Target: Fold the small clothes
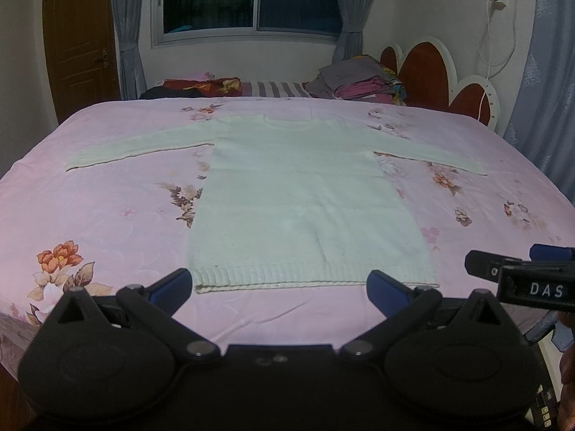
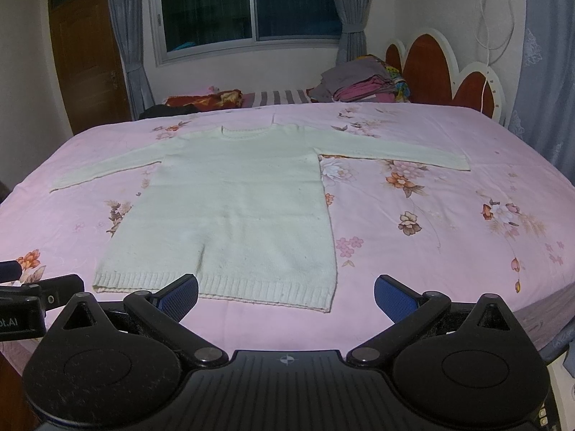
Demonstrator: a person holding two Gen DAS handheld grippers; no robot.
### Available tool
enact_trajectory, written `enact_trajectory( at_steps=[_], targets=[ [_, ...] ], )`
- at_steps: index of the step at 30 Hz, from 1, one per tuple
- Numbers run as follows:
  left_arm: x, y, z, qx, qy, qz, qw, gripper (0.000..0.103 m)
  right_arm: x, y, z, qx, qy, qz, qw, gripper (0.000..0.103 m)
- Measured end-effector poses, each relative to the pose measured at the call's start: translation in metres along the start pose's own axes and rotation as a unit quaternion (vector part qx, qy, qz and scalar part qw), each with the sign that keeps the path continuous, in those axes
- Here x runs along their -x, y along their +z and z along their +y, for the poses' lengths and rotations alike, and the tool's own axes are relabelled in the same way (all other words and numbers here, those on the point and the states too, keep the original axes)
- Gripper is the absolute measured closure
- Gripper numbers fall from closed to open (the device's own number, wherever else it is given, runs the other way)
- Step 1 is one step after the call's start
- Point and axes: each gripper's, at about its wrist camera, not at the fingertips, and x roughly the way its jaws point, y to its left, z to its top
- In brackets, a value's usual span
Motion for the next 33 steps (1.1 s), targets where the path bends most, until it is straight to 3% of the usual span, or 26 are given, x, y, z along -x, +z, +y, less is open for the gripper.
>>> enact_trajectory(
  at_steps=[33],
  targets=[
    [-0.0034,0.0006,0.0011,0.001,0.001,0.003,1.0,0.0,-0.0031,0.002,0.0002,0.003,0.0,0.003,1.0,0.0]
  ],
)
